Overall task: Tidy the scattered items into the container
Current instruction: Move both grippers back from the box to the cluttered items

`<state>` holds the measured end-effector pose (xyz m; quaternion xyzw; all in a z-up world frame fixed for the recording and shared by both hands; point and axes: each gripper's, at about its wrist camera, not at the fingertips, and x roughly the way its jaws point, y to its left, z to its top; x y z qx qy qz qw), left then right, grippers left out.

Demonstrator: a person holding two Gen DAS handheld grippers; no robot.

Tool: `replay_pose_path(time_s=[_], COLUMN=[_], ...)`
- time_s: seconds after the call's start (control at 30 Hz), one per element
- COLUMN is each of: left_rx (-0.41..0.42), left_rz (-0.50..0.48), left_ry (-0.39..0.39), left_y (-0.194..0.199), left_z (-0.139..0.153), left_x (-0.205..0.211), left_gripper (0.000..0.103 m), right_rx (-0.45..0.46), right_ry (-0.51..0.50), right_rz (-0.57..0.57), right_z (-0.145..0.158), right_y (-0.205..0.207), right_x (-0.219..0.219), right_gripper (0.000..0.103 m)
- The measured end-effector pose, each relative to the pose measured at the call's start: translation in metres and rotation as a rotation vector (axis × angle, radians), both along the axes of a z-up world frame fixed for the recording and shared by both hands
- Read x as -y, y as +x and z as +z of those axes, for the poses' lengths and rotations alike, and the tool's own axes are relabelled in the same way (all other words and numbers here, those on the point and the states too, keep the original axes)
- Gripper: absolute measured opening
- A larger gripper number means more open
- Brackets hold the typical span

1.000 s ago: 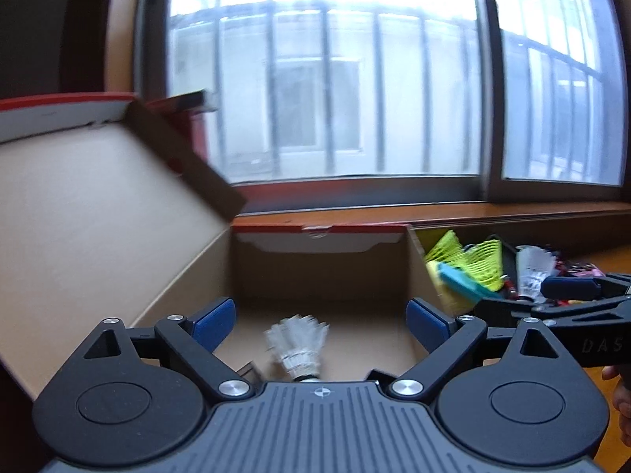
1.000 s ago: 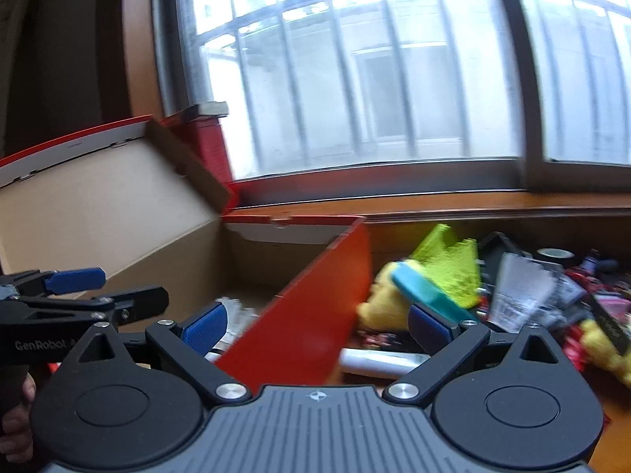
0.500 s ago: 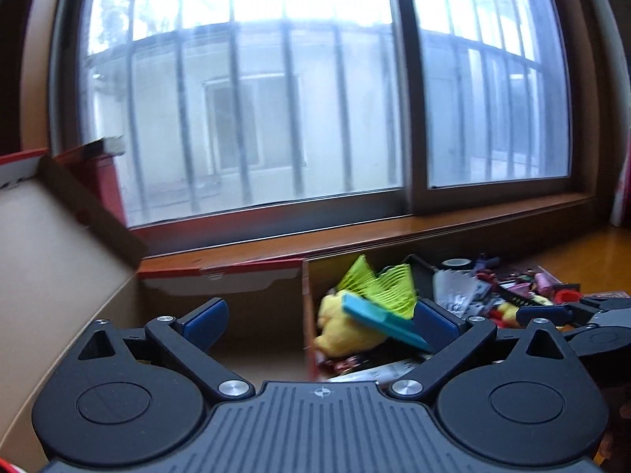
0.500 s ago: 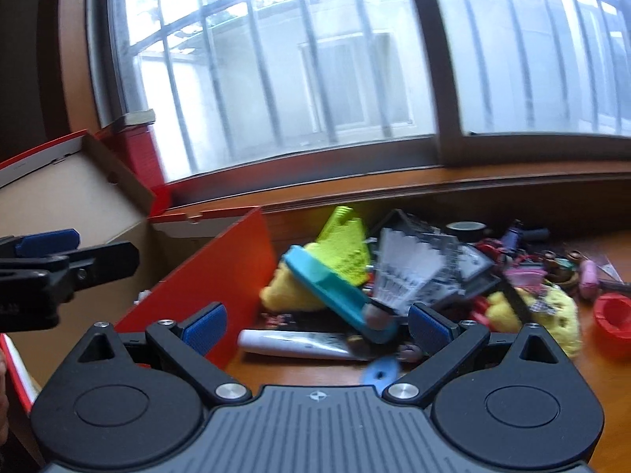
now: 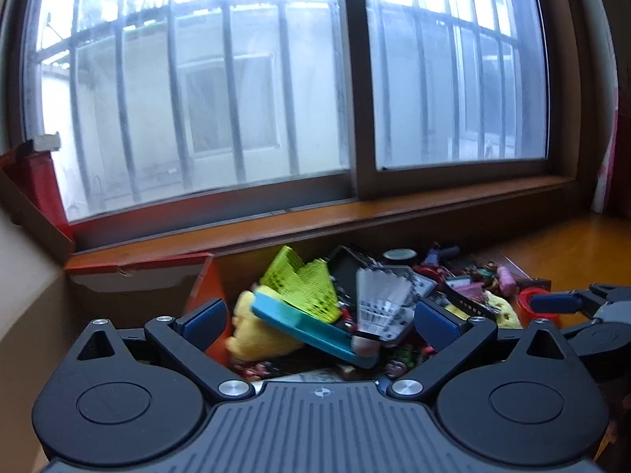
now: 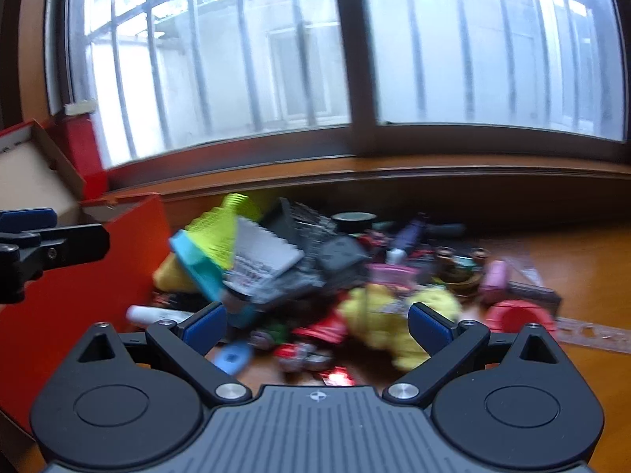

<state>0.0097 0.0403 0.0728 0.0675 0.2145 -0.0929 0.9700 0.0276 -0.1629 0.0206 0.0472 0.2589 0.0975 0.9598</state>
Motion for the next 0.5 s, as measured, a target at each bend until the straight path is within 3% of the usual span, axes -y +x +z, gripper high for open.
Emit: replay_pose_path(time_s=[0.5], left_rx=[-0.167], left_rz=[0.001], left_ry=[0.139], left_y=[0.011], left_z=[-0.067], left_x=[0.066], left_gripper=[0.102], right_rx=[-0.056], right_ry=[-0.09], right_rz=[-0.064], right_z=[-0.029], right_y=[0.013], right_x=[0.083], right_gripper=[0.099])
